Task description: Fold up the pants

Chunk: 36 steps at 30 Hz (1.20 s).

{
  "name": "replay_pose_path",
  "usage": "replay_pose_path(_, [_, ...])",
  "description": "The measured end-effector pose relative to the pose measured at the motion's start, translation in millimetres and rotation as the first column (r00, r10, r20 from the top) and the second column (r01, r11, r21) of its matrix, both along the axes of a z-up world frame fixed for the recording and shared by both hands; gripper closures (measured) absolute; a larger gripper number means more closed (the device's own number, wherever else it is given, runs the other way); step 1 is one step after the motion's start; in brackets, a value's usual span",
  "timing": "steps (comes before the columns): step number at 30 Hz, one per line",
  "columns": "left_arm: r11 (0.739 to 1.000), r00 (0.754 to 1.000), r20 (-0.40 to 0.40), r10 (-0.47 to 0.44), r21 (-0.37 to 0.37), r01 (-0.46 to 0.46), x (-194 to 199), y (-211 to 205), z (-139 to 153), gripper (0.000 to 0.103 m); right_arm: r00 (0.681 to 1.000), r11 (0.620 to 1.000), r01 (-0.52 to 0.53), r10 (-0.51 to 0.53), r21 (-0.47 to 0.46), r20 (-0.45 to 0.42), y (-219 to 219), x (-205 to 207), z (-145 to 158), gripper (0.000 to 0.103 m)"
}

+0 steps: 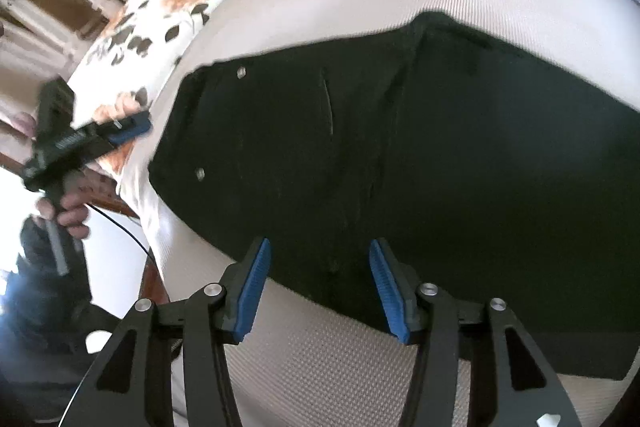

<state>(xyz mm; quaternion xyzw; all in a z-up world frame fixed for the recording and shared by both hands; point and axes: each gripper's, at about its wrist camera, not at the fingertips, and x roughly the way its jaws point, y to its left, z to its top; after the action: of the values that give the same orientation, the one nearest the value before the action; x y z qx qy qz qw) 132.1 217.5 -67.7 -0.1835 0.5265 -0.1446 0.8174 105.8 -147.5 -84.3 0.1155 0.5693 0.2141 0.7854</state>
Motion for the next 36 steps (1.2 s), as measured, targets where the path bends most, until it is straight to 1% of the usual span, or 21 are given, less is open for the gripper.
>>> replay_pose_path(2, [0.999, 0.999, -0.034, 0.003, -0.036, -0.004, 3.9, 6.3, -11.4, 0.049, 1.000, 1.000, 0.021, -0.021, 0.003, 0.007, -5.2, 4.1, 7.7, 0.050])
replay_pose_path(4, [0.997, 0.998, -0.058, -0.018, -0.082, 0.013, 11.0, 11.1, -24.3, 0.049, 0.999, 0.999, 0.048, -0.048, -0.005, 0.013, -9.3, 9.2, 14.7, 0.050])
replay_pose_path(7, [0.990, 0.994, -0.084, -0.063, -0.130, 0.052, 19.1, 12.7, -33.9, 0.049, 0.996, 0.996, 0.091, -0.091, -0.025, 0.021, -14.9, 18.0, 24.5, 0.050])
replay_pose_path(10, [0.977, 0.987, -0.107, -0.119, -0.189, 0.098, 28.7, 14.8, -42.6, 0.049, 0.991, 0.991, 0.130, -0.129, -0.037, 0.028, -17.9, 25.5, 31.7, 0.050])
replay_pose_path(12, [0.971, 0.982, -0.121, -0.146, -0.206, 0.119, 33.5, 15.6, -47.9, 0.049, 0.987, 0.987, 0.158, -0.156, -0.041, 0.030, -20.0, 29.0, 35.3, 0.050])
replay_pose_path(13, [0.963, 0.980, -0.115, -0.162, -0.236, 0.132, 35.8, 18.3, -50.2, 0.049, 0.986, 0.985, 0.168, -0.167, -0.038, 0.029, -20.4, 30.5, 36.8, 0.050])
replay_pose_path(16, [0.946, 0.972, -0.124, -0.198, -0.285, 0.157, 43.8, 22.5, -52.2, 0.049, 0.982, 0.981, 0.186, -0.185, -0.048, 0.025, -18.8, 35.7, 38.1, 0.050])
replay_pose_path(19, [0.915, 0.961, -0.115, -0.252, -0.353, 0.198, 52.7, 23.8, -56.7, 0.049, 0.981, 0.979, 0.195, -0.194, -0.055, 0.025, -12.7, 42.3, 38.1, 0.050])
replay_pose_path(21, [0.893, 0.956, -0.129, -0.264, -0.408, 0.192, 59.5, 22.5, -61.5, 0.049, 0.980, 0.979, 0.196, -0.195, -0.054, 0.027, -7.7, 45.2, 38.7, 0.050])
replay_pose_path(22, [0.874, 0.951, -0.137, -0.278, -0.447, 0.192, 63.2, 19.9, -65.4, 0.050, 0.980, 0.979, 0.196, -0.194, -0.053, 0.030, -6.5, 46.4, 39.1, 0.050])
replay_pose_path(23, [0.860, 0.948, -0.134, -0.288, -0.472, 0.195, 65.4, 18.7, -67.6, 0.051, 0.981, 0.980, 0.195, -0.193, -0.049, 0.032, -3.8, 48.2, 39.9, 0.050])
replay_pose_path(24, [0.851, 0.946, -0.128, -0.299, -0.485, 0.203, 66.9, 15.5, -69.3, 0.054, 0.981, 0.980, 0.193, -0.192, -0.044, 0.033, -2.2, 48.8, 40.2, 0.050])
replay_pose_path(25, [0.850, 0.943, -0.123, -0.311, -0.480, 0.217, 68.2, 10.1, -70.7, 0.060, 0.981, 0.981, 0.190, -0.189, -0.038, 0.036, -0.5, 49.8, 40.8, 0.050])
replay_pose_path(26, [0.851, 0.943, -0.115, -0.311, -0.475, 0.223, 69.3, 5.8, -70.6, 0.063, 0.982, 0.982, 0.187, -0.185, -0.032, 0.040, 1.5, 50.5, 41.6, 0.050])
replay_pose_path(28, [0.855, 0.948, -0.111, -0.300, -0.472, 0.215, 70.5, -0.1, -72.4, 0.066, 0.982, 0.983, 0.182, -0.181, -0.022, 0.047, 3.8, 51.6, 41.9, 0.050])
replay_pose_path(30, [0.869, 0.956, -0.108, -0.274, -0.454, 0.198, 71.1, -5.3, -71.9, 0.069, 0.982, 0.982, 0.186, -0.185, -0.009, 0.047, 4.2, 51.9, 40.9, 0.050])
replay_pose_path(31, [0.879, 0.961, -0.111, -0.254, -0.440, 0.182, 69.1, -5.9, -70.7, 0.071, 0.981, 0.982, 0.189, -0.188, -0.005, 0.045, 4.2, 51.6, 40.6, 0.050])
replay_pose_path(33, [0.910, 0.972, -0.117, -0.204, -0.389, 0.144, 62.9, -8.7, -64.6, 0.074, 0.980, 0.981, 0.196, -0.195, 0.005, 0.048, 0.1, 48.4, 41.5, 0.050])
replay_pose_path(34, [0.934, 0.978, -0.126, -0.164, -0.338, 0.114, 58.6, -13.9, -56.8, 0.075, 0.979, 0.980, 0.199, -0.199, 0.007, 0.054, -2.2, 46.8, 43.5, 0.050])
replay_pose_path(35, [0.951, 0.982, -0.134, -0.137, -0.295, 0.092, 55.5, -18.1, -50.5, 0.076, 0.977, 0.979, 0.203, -0.203, 0.008, 0.061, -5.4, 45.1, 45.2, 0.050])
replay_pose_path(36, [0.962, 0.983, -0.139, -0.117, -0.263, 0.077, 53.1, -20.6, -45.1, 0.077, 0.975, 0.977, 0.211, -0.211, 0.011, 0.073, -10.9, 42.3, 47.9, 0.050])
